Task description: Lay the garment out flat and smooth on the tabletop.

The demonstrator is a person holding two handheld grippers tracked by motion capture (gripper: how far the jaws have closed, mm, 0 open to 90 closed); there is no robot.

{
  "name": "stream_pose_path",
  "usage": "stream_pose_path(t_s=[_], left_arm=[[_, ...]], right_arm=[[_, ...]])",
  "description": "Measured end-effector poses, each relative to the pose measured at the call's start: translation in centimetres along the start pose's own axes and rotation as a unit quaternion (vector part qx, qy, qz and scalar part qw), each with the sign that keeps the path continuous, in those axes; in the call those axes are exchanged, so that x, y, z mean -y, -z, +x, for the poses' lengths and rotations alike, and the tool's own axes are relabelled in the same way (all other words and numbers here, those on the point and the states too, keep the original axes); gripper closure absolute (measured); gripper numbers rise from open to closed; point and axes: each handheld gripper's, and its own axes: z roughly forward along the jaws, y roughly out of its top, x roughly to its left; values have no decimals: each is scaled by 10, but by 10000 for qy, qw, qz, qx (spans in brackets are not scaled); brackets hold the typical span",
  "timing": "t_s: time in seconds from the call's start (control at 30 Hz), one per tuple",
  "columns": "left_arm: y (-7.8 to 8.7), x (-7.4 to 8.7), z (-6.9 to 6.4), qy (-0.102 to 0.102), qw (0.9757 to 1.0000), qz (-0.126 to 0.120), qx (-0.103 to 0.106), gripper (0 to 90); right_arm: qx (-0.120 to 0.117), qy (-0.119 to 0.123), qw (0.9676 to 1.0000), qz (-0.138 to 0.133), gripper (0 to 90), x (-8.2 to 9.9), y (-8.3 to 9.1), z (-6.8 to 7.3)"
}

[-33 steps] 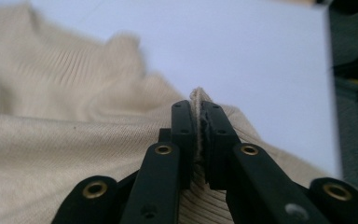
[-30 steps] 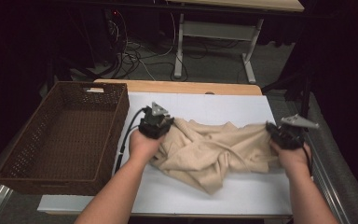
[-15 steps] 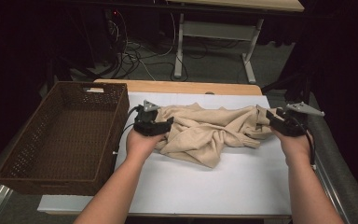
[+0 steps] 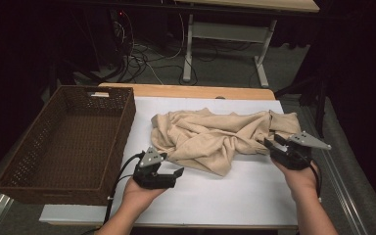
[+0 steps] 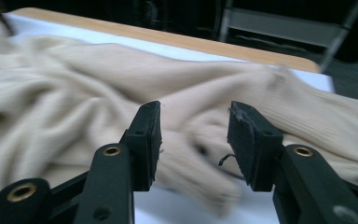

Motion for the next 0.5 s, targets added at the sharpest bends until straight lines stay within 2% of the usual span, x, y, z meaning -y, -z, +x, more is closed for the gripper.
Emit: stream_pose_path(t_s=[0.13, 0.2, 0.27, 0.33, 0.4, 0.43, 0.47, 0.5], left_arm=[[-3, 10, 2, 140, 9999, -3, 51, 69], [-5, 11, 3, 157, 9999, 44, 35, 11], [-5, 13, 4, 182, 9998, 9, 50, 0], [-4, 14, 5, 118, 9999, -50, 19, 0], [-3, 16, 5, 75, 9999, -103, 49, 0], [-3, 16, 4, 56, 9999, -117, 48, 0], [-2, 17, 4, 49, 9999, -162, 32, 0], [-2, 17, 4, 47, 9998, -176, 49, 0]], right_arm=[[-401, 325, 9985, 159, 473, -6, -16, 38], [-615, 446, 9969, 213, 445, -10, -29, 59], [-832, 595, 9945, 234, 421, -14, -43, 81], [-942, 727, 9926, 231, 403, -16, -54, 100], [-903, 941, 9907, 383, 397, -18, -68, 115], [-885, 971, 9900, 507, 422, -17, -74, 119], [-880, 1023, 9888, 642, 519, -15, -80, 121], [-856, 1152, 9869, 739, 699, -12, -84, 122]])
